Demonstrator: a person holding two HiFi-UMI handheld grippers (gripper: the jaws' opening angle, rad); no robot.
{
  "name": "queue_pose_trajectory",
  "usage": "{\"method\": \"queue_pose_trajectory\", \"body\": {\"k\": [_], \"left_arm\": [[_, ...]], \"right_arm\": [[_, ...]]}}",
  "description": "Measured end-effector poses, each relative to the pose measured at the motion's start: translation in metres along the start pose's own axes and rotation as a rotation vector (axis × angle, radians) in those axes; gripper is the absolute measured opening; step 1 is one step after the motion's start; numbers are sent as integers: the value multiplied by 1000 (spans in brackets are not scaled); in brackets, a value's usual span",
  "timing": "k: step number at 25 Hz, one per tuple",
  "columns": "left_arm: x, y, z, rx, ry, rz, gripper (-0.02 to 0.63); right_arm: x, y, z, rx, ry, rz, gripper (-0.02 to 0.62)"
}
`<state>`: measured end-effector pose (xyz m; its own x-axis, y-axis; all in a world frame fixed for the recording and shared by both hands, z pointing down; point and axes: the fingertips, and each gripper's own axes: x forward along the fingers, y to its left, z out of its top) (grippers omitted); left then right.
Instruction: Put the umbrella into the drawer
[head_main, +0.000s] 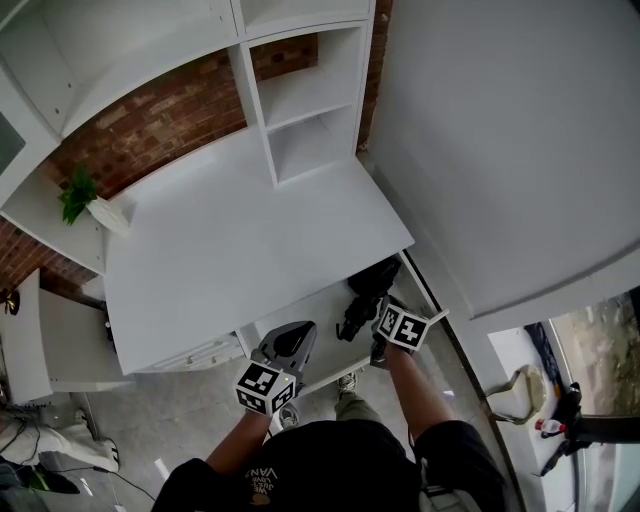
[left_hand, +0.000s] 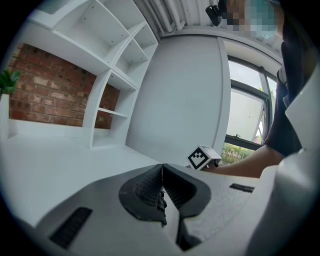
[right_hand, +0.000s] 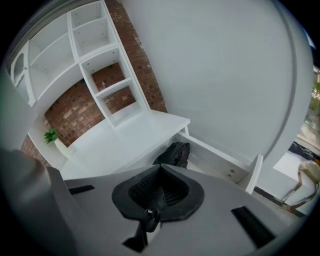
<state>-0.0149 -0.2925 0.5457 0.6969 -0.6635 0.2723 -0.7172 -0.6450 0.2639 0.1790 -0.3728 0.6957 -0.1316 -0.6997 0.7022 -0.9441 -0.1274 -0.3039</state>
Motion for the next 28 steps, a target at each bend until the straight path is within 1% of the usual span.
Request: {"method": "queue_pose_trajectory", "body": {"k": [4, 8, 12, 19, 28], "left_arm": [[-14, 0, 0, 2, -8, -7, 8], [-30, -1, 1, 7, -17, -18, 8], [-46, -3, -1, 16, -20, -33, 8], [-78, -11, -4, 38, -22, -62, 8], [-129, -13, -16, 40, -36, -70, 8]], "right_arm": [[-31, 20, 7, -80, -74, 20, 2], [-63, 38, 8, -139, -147, 14, 2], [-91, 54, 4, -140, -200, 19, 2], [-136, 79, -16, -152, -247, 29, 2], [-199, 112, -38, -158, -344, 42, 2]]}}
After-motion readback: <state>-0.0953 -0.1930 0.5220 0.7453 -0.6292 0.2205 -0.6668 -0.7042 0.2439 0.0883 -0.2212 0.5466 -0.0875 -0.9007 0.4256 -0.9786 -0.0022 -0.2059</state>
